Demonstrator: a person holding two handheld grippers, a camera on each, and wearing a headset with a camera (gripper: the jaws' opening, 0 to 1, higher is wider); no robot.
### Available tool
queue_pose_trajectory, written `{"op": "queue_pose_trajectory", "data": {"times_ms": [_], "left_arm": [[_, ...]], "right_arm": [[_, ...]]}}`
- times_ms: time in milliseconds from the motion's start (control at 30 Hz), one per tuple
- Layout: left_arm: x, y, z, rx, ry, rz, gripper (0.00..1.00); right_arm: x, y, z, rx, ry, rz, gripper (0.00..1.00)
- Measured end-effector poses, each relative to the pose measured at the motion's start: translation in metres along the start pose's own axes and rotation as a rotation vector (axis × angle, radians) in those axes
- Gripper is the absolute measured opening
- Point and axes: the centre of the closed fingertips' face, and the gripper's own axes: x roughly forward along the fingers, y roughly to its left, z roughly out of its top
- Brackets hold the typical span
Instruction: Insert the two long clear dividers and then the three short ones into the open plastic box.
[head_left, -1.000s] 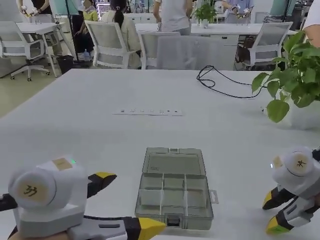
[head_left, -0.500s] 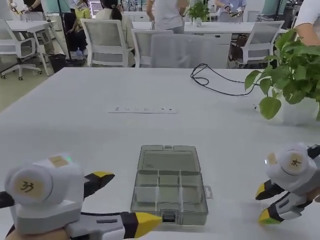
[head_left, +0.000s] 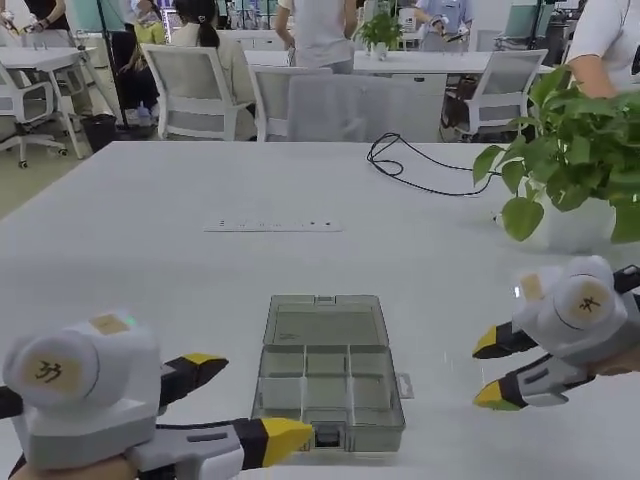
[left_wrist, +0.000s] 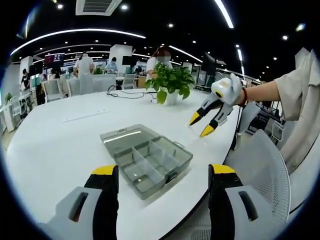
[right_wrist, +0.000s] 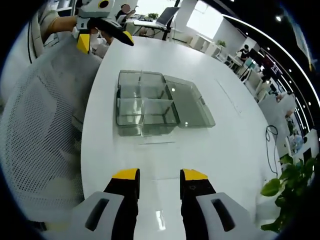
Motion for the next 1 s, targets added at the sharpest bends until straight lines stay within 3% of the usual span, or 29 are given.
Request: {"op": "queue_pose_trajectory", "data": {"times_ms": [233, 467, 700, 1000], "left_arm": [[0.003, -0.006, -0.003, -0.04, -0.008, -0.01, 0.68], [0.005, -0.007, 0.002, -0.087, -0.034, -0.009, 0.61], [0.007, -0.015, 0.008, -0.128, -0.065, -0.027, 0.52], [0.011, -0.024, 0.015, -0.186, -0.098, -0.063, 0.41]], "right_arm": [[-0.005, 0.0, 0.039, -0.044, -0.086, -0.033, 0.32], [-0.006, 0.012, 0.075, -0.104, -0.152, -0.033, 0.32], [-0.006, 0.022, 0.101, -0.154, -0.2, -0.037, 0.32], [-0.001, 0.037, 0.122, -0.22, -0.224, -0.032, 0.32]]}}
